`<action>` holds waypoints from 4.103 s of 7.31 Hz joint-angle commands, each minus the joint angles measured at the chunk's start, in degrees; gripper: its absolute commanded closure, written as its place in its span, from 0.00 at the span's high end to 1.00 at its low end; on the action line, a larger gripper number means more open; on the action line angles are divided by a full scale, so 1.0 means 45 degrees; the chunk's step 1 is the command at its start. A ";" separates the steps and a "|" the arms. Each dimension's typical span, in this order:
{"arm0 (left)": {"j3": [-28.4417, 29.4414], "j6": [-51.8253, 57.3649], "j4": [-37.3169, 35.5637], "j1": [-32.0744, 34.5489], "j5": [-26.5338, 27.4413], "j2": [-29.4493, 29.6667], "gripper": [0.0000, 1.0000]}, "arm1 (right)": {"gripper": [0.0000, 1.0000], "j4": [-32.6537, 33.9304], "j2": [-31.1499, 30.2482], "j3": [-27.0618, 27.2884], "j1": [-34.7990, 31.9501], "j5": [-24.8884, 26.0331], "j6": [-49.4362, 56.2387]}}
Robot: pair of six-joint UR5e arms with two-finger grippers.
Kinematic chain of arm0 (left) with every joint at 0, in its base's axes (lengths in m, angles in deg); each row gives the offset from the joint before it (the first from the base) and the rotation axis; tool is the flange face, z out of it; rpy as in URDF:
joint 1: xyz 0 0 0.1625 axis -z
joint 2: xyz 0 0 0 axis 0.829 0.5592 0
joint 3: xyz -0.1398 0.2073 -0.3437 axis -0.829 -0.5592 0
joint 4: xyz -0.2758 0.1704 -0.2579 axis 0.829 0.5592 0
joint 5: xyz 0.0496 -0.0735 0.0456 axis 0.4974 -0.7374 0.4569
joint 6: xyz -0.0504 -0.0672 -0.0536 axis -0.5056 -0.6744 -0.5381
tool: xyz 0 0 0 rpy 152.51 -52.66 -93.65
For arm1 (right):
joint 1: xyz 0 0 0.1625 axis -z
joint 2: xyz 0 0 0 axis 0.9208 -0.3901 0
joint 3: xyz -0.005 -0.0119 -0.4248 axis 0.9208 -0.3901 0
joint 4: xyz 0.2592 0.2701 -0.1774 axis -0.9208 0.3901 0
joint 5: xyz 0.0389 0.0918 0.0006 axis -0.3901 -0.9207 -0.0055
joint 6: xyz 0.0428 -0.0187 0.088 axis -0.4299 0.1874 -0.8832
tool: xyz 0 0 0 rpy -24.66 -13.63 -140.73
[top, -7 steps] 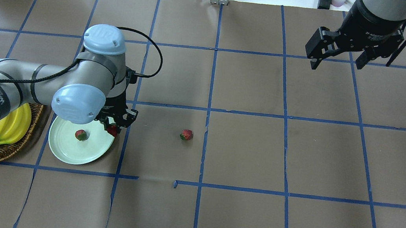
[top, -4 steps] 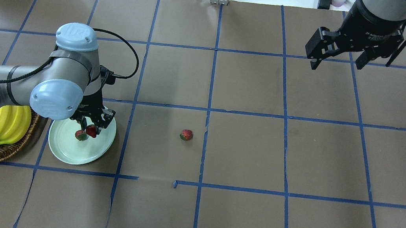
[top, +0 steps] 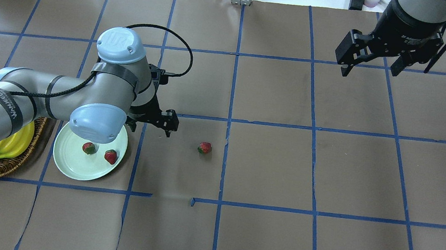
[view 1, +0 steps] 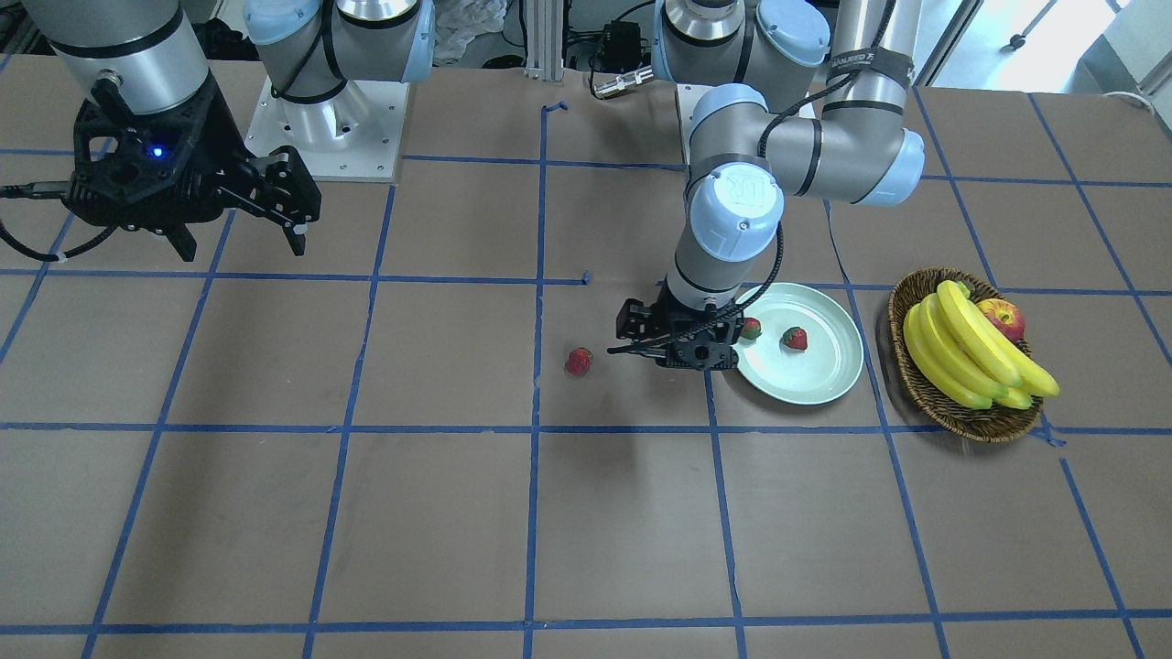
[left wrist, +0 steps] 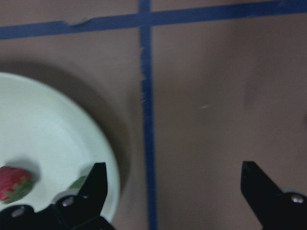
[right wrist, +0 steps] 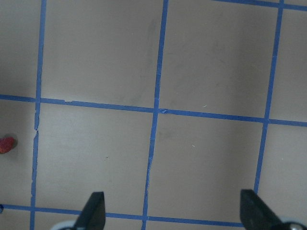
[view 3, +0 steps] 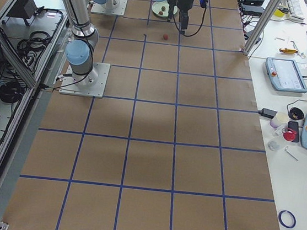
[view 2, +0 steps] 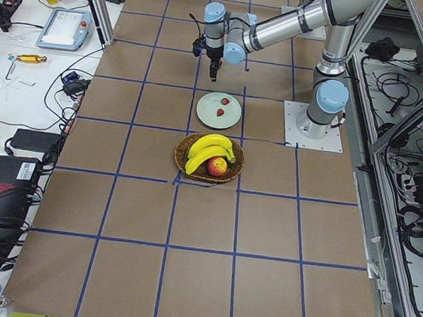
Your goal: Collect all strawberries into plate
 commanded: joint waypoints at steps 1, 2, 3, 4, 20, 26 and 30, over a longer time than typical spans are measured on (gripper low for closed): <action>0.0804 -0.2022 -0.0744 0.1578 -0.0592 0.0837 1.00 | 1.00 -0.0015 0.0000 0.0000 -0.0001 0.0000 0.0000; 0.0846 -0.2300 -0.1270 0.1875 -0.0514 0.1268 1.00 | 1.00 -0.0015 0.0000 0.0000 -0.0001 0.0000 0.0000; 0.0789 -0.2303 -0.1352 0.1994 -0.0494 0.1639 1.00 | 1.00 -0.0015 0.0000 0.0019 -0.0001 0.0000 0.0000; 0.0749 -0.2342 -0.1353 0.2150 0.0106 0.1914 0.98 | 1.00 -0.0015 0.0000 0.0020 -0.0001 0.0000 0.0000; -0.0602 0.5217 0.1616 -0.3280 0.1319 -0.0560 1.00 | 1.00 -0.0015 0.0000 0.0000 -0.0001 0.0000 0.0019; 0.3874 0.3517 0.3360 -0.1577 0.0992 -0.2554 1.00 | 1.00 0.0005 0.0019 -0.0058 -0.0001 0.0000 0.0000; 0.4652 0.3557 0.5221 -0.1598 0.1069 -0.3064 1.00 | 1.00 -0.0034 0.0000 -0.0019 -0.0001 0.0000 0.0019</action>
